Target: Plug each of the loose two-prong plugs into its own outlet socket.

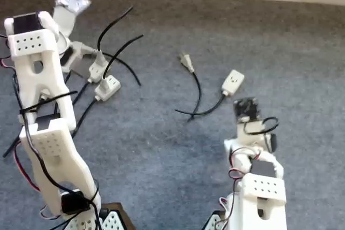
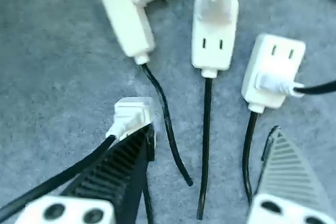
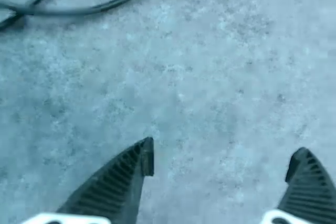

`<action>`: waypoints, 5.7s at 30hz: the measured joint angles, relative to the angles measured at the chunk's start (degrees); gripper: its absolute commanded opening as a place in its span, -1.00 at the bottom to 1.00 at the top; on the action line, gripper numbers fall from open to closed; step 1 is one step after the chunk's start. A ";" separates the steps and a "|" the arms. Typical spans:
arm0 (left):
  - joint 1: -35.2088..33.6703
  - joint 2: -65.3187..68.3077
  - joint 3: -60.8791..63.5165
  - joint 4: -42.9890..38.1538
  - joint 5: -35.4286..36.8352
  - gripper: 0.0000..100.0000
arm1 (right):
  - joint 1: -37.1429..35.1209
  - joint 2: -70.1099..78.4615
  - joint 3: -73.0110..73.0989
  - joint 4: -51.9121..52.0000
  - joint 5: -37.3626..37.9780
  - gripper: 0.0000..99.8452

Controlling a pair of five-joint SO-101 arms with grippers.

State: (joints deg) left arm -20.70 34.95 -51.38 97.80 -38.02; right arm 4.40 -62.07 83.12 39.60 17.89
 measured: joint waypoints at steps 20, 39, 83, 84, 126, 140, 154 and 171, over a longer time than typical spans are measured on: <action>33.32 5.36 -7.74 -3.78 4.31 -0.34 | 8.70 13.10 -14.51 0.09 0.44 -0.24; 7.47 5.54 -9.32 3.08 23.91 -0.33 | -8.00 69.54 -71.12 8.97 -38.68 -0.24; -6.15 12.31 -8.97 -7.38 17.85 -0.34 | -29.10 61.45 -78.68 54.86 21.01 -0.99; -6.15 12.31 -8.97 -7.03 17.85 -0.34 | -30.77 59.78 -73.58 51.96 22.24 -0.99; -10.73 12.31 -8.97 -6.59 10.55 -0.33 | -45.27 37.80 -23.12 12.66 16.09 0.03; -16.62 12.31 -16.18 -1.93 8.35 -0.34 | -48.53 19.34 -19.60 25.23 16.09 0.03; -15.91 12.31 -16.18 0.09 8.35 -0.34 | -48.62 25.23 -10.55 8.53 13.01 0.03; -10.46 18.37 -16.70 2.73 4.31 -0.34 | -29.89 27.78 -33.23 21.63 12.66 0.03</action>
State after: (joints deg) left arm -31.16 53.32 -68.09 100.53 -33.71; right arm -25.49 -34.29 49.89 61.23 30.55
